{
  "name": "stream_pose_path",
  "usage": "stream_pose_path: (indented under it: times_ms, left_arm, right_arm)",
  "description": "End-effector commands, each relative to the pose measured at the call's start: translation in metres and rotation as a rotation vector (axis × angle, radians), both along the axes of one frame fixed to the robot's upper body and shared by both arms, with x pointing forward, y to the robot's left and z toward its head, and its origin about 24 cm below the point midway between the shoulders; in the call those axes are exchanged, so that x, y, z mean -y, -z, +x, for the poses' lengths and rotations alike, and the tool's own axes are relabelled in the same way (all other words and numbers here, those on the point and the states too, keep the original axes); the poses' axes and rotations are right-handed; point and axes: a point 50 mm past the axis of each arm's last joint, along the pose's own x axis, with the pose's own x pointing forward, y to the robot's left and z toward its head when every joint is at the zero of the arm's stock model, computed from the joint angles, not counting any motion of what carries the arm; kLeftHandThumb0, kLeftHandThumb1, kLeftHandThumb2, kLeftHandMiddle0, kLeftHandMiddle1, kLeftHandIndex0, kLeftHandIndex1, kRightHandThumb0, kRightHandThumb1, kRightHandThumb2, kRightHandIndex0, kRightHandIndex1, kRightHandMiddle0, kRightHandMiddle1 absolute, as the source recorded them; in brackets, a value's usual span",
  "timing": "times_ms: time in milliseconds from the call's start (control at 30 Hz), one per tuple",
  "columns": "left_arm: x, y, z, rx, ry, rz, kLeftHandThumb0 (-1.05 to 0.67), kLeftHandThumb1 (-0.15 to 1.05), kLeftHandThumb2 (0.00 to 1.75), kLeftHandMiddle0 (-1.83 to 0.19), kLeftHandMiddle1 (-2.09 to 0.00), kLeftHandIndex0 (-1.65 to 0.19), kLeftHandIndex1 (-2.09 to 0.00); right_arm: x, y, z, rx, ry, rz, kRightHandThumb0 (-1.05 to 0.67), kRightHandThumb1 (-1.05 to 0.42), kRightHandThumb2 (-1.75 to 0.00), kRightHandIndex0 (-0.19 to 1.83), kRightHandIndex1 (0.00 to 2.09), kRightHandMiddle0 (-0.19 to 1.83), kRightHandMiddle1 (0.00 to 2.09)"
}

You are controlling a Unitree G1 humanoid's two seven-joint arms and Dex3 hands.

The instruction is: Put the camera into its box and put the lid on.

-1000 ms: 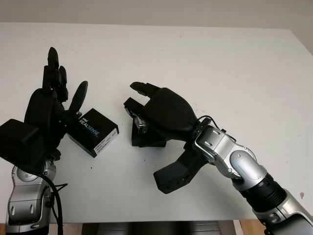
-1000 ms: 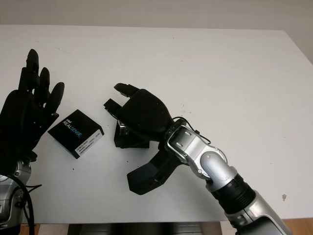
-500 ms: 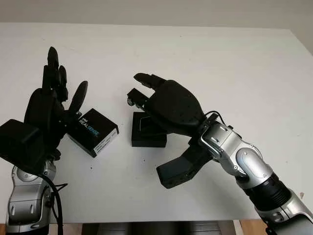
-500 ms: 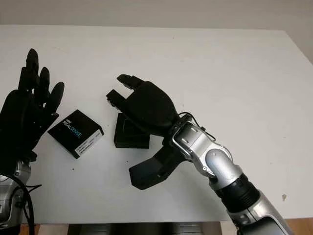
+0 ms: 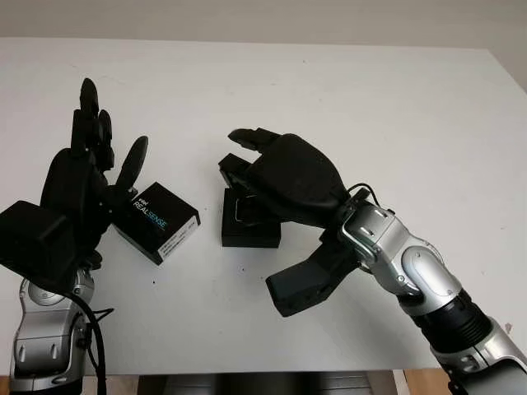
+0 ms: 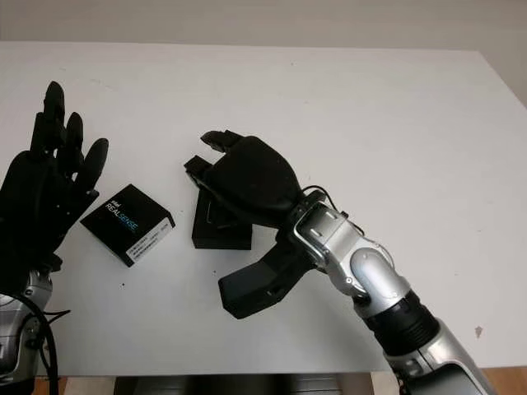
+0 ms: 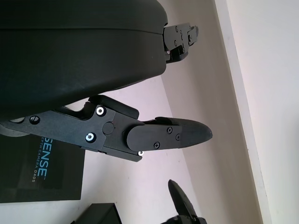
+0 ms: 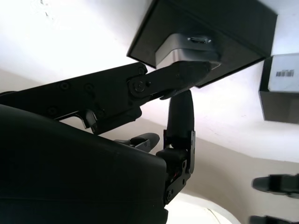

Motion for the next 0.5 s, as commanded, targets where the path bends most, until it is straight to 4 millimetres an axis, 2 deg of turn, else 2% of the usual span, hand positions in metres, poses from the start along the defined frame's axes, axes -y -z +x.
stream_pose_path:
  times_ms: [0, 67, 133, 300, 467]
  left_arm:
    - [0.000, 0.000, -0.003, 0.011, -0.008, -0.002, -0.61, 1.05, 0.39, 0.13, -0.06, 0.18, -0.04]
    - [0.000, 0.000, -0.003, 0.011, -0.007, -0.006, -0.61, 1.05, 0.39, 0.13, -0.05, 0.19, -0.04]
    - [0.000, 0.000, -0.002, 0.011, -0.002, -0.009, -0.61, 1.05, 0.39, 0.14, -0.05, 0.19, -0.04]
    - [0.000, 0.000, -0.002, 0.010, 0.000, -0.009, -0.61, 1.05, 0.39, 0.14, -0.05, 0.19, -0.03]
    - [-0.001, 0.000, -0.004, 0.010, -0.008, 0.000, -0.60, 1.05, 0.39, 0.13, -0.06, 0.18, -0.04]
  right_arm:
    - [0.005, -0.009, 0.002, 0.007, 0.005, 0.028, -0.62, -1.03, -0.06, 0.33, 0.15, 0.15, 1.27]
    - [0.010, -0.013, 0.004, -0.010, 0.014, 0.057, -0.62, -1.03, -0.05, 0.32, 0.14, 0.14, 1.11]
    - [0.016, -0.019, 0.006, -0.005, 0.023, 0.086, -0.62, -1.03, -0.05, 0.31, 0.13, 0.15, 1.05]
    - [0.028, -0.028, 0.010, 0.017, 0.044, 0.140, -0.64, -1.02, -0.05, 0.33, 0.14, 0.20, 1.00]
    - [0.041, -0.027, 0.014, 0.010, -0.001, 0.242, -0.59, -1.04, -0.08, 0.37, 0.15, 0.24, 1.00]
